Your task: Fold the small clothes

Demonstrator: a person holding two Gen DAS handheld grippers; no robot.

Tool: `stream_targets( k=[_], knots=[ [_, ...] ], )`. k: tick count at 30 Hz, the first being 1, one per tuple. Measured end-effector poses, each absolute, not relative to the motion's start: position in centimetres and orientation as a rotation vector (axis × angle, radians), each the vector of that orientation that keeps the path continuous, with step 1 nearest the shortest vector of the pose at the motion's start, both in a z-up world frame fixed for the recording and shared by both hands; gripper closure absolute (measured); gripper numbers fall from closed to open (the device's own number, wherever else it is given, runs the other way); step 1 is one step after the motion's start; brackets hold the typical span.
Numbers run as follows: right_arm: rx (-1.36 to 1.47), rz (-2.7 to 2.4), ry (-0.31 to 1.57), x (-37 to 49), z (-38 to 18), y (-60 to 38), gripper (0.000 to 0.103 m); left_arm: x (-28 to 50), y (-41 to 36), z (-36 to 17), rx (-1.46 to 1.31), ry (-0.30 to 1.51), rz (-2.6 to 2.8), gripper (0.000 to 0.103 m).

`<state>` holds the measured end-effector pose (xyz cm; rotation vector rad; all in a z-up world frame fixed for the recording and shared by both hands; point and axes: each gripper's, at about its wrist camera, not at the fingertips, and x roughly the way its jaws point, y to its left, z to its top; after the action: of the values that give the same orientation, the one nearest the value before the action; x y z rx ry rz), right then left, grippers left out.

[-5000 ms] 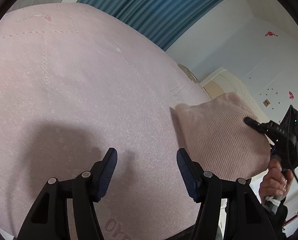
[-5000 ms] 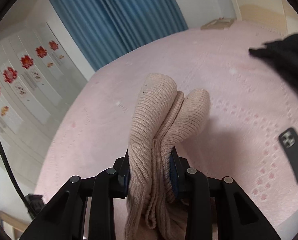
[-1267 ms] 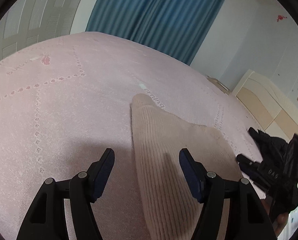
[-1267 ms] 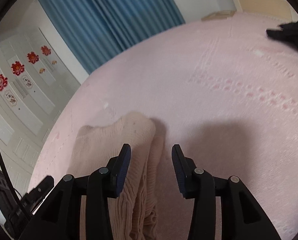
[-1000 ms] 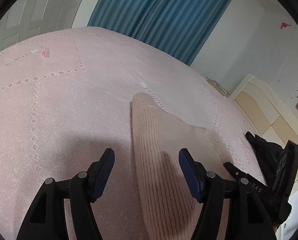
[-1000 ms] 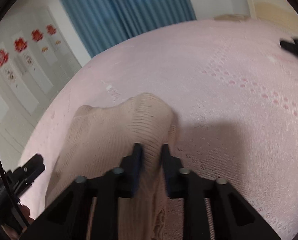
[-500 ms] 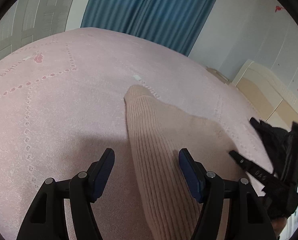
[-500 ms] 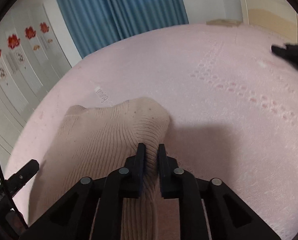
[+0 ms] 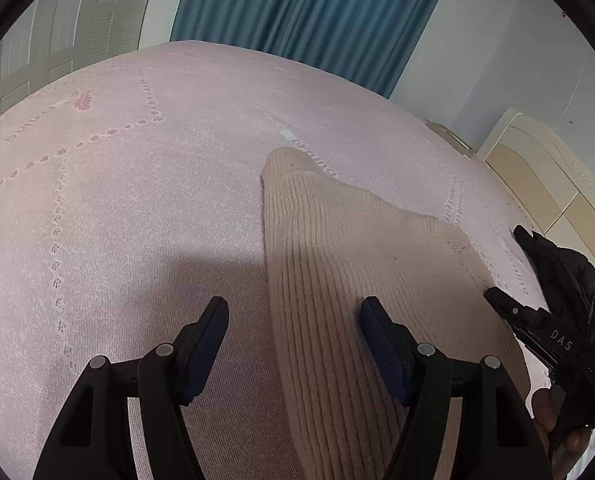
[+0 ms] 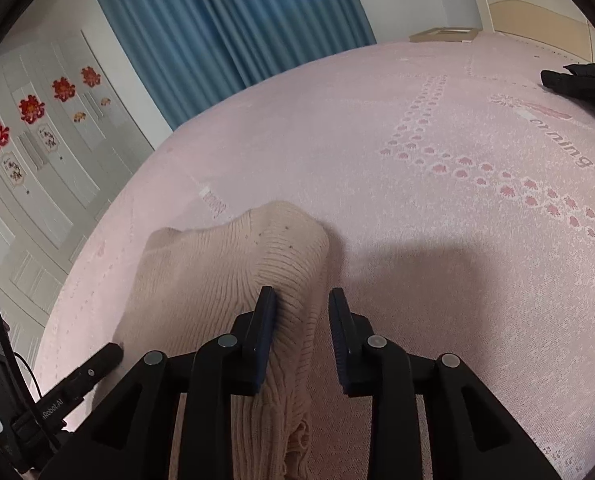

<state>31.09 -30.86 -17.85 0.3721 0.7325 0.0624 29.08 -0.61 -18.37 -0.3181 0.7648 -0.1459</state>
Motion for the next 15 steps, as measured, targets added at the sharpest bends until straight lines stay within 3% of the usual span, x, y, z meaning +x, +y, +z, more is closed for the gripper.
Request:
stream_targets(
  k=[7, 15],
  knots=[
    [0.376, 0.059, 0.764, 31.25, -18.51, -30.81, 0.067, 28.96, -0.6, -18.27, -0.321, 0.762, -0.145, 0.035],
    [0.388, 0.063, 0.767, 31.11, -18.59, -31.12, 0.066, 28.85, -0.76, -18.3, -0.313, 0.757, -0.142, 0.035]
  ],
)
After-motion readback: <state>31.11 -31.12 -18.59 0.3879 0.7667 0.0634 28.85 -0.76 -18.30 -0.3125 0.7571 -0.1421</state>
